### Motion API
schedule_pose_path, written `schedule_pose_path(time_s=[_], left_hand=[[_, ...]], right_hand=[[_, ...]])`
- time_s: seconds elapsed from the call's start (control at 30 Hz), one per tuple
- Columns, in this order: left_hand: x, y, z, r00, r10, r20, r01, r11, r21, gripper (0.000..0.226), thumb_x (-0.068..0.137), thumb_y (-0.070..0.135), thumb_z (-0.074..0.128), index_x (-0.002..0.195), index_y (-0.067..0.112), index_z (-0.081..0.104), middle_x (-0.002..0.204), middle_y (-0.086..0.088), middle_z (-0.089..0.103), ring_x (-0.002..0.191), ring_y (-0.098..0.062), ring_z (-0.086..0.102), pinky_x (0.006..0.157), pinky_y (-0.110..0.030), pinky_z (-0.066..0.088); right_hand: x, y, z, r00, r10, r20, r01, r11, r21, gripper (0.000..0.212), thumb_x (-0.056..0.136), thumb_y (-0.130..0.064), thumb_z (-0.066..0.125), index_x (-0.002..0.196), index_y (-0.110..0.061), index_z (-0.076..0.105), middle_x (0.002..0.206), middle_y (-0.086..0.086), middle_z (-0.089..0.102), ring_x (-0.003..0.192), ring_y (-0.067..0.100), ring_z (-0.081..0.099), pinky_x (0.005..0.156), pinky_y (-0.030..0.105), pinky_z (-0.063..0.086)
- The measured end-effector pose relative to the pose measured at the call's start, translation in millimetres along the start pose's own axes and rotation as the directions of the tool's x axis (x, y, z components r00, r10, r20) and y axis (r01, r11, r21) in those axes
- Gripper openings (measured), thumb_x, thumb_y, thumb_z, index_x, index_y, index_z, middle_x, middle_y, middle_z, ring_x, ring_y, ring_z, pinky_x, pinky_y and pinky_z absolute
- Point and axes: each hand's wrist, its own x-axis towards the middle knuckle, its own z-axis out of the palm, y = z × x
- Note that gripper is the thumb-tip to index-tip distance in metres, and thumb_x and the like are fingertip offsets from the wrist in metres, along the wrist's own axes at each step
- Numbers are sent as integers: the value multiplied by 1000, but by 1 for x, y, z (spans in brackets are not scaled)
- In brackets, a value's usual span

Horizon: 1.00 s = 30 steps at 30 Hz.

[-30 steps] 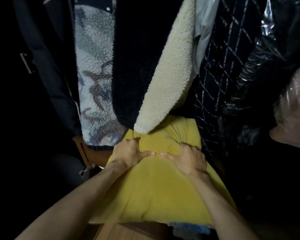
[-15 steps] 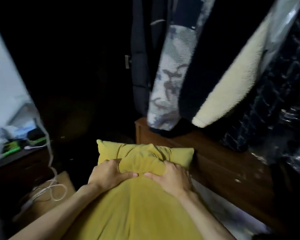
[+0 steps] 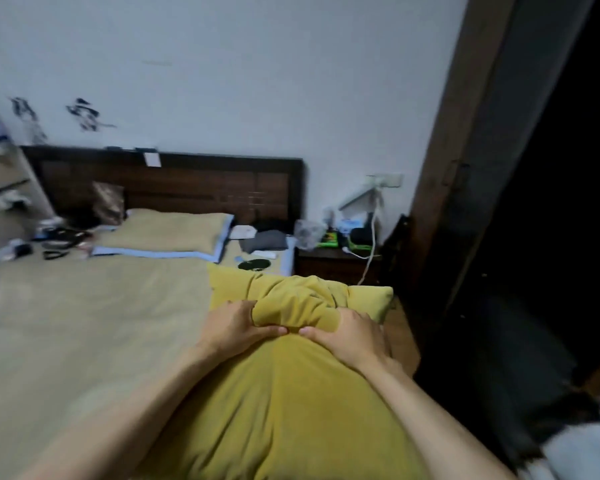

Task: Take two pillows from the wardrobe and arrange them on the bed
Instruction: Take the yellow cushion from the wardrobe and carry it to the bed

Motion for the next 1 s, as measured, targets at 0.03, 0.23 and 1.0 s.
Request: schedule_pose_path(time_s=[0.03, 0.23, 1.0], left_hand=[[-5, -24, -10, 998, -52, -28, 52, 999, -12, 69, 53, 98, 52, 72, 32, 59, 73, 7, 69, 74, -19, 65, 56, -34, 46], [-20, -115, -26, 948, -260, -186, 253, 966, -60, 62, 53, 100, 49, 65, 39, 52, 60, 15, 58, 57, -7, 54, 45, -25, 35], [270, -198, 17, 829, -485, -277, 531, 838, 122, 76, 60, 99, 44, 93, 34, 65, 83, 8, 74, 81, -19, 68, 53, -32, 38]], right_hand=[[13, -22, 13, 998, -55, 17, 55, 998, -6, 86, 55, -103, 43, 93, -29, 63, 103, 0, 75, 96, 29, 68, 70, 37, 45], [84, -100, 68, 951, -299, 80, 305, 949, -79, 97, 51, -107, 36, 95, -26, 66, 105, 3, 75, 98, 31, 70, 68, 38, 43], [468, -95, 159, 776, -419, 471, 414, 902, 121, 105, 45, -112, 33, 101, -28, 61, 104, -3, 70, 99, 27, 66, 83, 44, 55]])
